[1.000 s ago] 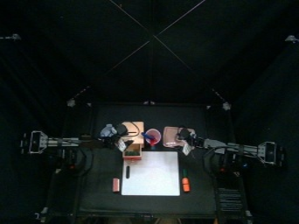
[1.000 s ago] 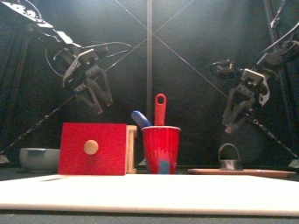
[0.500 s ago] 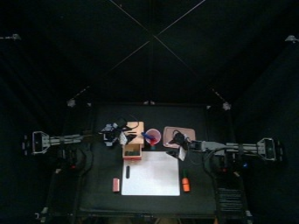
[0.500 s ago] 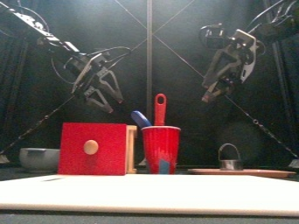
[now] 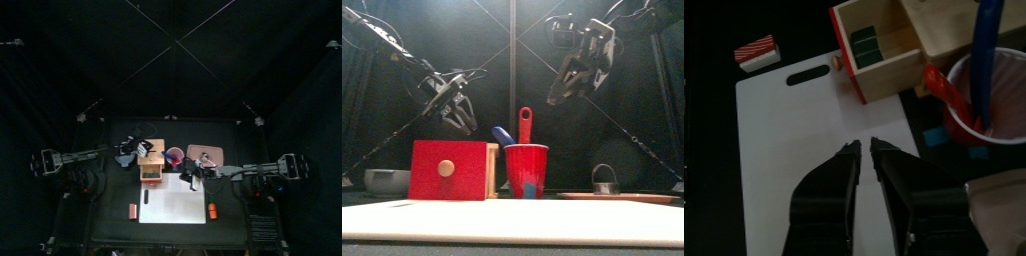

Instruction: Close drawer

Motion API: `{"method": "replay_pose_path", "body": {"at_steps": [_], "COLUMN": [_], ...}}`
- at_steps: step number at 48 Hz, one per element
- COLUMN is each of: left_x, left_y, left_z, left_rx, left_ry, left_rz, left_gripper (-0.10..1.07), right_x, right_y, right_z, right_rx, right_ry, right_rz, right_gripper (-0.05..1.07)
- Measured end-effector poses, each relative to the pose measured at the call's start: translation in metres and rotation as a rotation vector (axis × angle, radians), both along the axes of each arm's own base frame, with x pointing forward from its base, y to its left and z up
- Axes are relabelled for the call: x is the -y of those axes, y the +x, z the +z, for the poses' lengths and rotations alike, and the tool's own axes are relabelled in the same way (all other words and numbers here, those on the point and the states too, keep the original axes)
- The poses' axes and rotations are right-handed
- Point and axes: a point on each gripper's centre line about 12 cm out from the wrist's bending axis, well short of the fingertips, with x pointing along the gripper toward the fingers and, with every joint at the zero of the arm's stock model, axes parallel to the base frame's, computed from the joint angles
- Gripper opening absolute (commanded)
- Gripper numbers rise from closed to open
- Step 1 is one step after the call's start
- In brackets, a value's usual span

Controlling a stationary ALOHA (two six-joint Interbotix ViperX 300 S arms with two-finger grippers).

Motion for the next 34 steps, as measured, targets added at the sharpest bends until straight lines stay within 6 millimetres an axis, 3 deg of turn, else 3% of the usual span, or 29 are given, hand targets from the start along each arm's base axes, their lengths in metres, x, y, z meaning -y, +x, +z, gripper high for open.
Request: {"method": "replay_pose_path", "body": {"at_steps": [10, 22, 34], "left_x": [-0.015, -0.040, -0.049], "left_y": [0.004, 0.002, 0.006], "left_z": [-0.009, -0.013, -0.023], "left_rx": [0.003, 0.023, 0.001], "left_ry": [-0.053, -0.104, -0.121], "left_rz": [0.063, 0.158, 0.177], "left_gripper": [0.43, 0.39, 0.38], "right_x": [-0.002, -0.002, -0.016], "right_y": [0.039, 0.088, 0.118], "right_z": [-0.011, -0.037, -0.038], "right_rx": [-0.023, -0.068, -0.060], "right_ry": [-0.030, -0.117, -0.150], "right_rz": [0.024, 0.073, 0.114], "right_gripper": [0.29, 0.28, 0.28]}}
